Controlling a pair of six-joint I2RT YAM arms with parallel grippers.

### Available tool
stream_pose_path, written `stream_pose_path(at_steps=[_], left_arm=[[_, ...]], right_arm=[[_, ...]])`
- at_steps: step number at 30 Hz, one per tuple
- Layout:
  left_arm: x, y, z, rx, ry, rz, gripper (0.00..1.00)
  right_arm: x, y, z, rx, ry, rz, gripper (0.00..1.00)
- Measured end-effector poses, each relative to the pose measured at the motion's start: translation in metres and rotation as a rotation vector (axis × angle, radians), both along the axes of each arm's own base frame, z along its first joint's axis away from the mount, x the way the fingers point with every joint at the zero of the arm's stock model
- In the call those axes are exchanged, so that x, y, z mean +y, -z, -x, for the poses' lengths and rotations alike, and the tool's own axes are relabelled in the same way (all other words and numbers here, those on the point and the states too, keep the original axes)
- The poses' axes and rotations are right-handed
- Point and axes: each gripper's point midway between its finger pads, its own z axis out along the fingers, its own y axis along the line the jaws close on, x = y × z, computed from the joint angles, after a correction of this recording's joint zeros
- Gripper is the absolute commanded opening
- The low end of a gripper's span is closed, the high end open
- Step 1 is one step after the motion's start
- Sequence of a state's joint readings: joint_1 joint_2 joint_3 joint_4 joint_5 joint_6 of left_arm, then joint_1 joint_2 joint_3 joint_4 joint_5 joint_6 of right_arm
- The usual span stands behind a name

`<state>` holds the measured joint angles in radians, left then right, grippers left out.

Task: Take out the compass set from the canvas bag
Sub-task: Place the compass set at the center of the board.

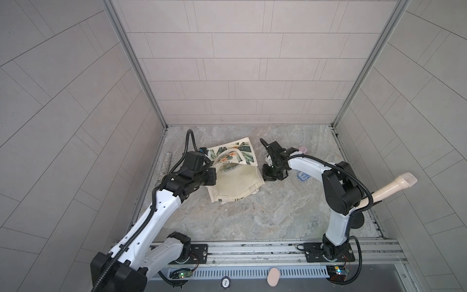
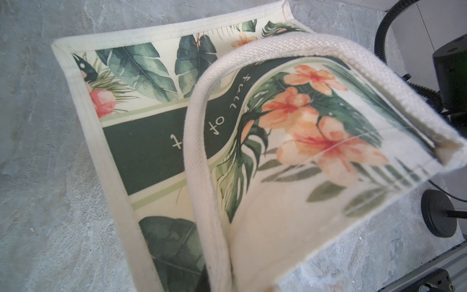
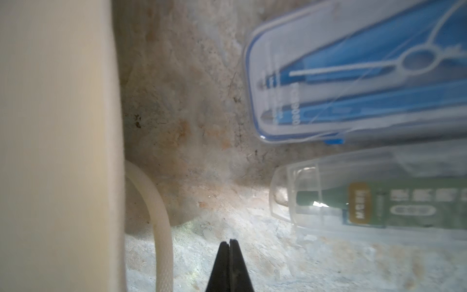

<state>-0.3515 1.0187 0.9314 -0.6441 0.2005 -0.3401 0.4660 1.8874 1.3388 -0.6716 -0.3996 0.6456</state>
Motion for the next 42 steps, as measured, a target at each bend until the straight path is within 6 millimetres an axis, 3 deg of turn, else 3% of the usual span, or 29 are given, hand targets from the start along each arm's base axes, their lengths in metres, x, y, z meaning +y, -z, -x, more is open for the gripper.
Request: stream_pose_path(at_steps=[8,12,15,20,24,27,36,42], left_arm=[[0.001,-0.001,0.003,-0.002,0.003,-0.006,0.0],[0.001,-0.001,0.003,-0.002,0.004,-0.006,0.0],[0.001,-0.001,0.003,-0.002,0.004,-0.006,0.0],[0.001,-0.001,0.003,-0.002,0.005,-0.005,0.0],[0.001,-0.001,0.003,-0.002,0.005,-0.005,0.0],[0.001,-0.001,0.003,-0.002,0.005,-0.005,0.0],[0.001,-0.001,0.003,-0.002,0.005,-0.005,0.0],[0.001,-0.001,0.003,-0.002,0.005,-0.005,0.0]], right_arm=[[-0.017,0.016,0.003,0.017,-0.006,0.098,0.06],[-0.022,0.021,0.005,0.018,-0.008,0.123,0.29],[-0.026,0.023,0.006,0.014,-0.01,0.144,0.34],[-0.028,0.023,0.004,0.007,-0.007,0.155,0.32],[-0.024,0.024,0.003,0.001,-0.004,0.128,0.09],[-0.018,0.025,0.005,0.001,-0.009,0.092,0.06],[-0.013,0.021,-0.007,-0.027,0.022,0.04,0.07],[-0.022,0.019,-0.017,-0.041,0.054,0.059,0.19]])
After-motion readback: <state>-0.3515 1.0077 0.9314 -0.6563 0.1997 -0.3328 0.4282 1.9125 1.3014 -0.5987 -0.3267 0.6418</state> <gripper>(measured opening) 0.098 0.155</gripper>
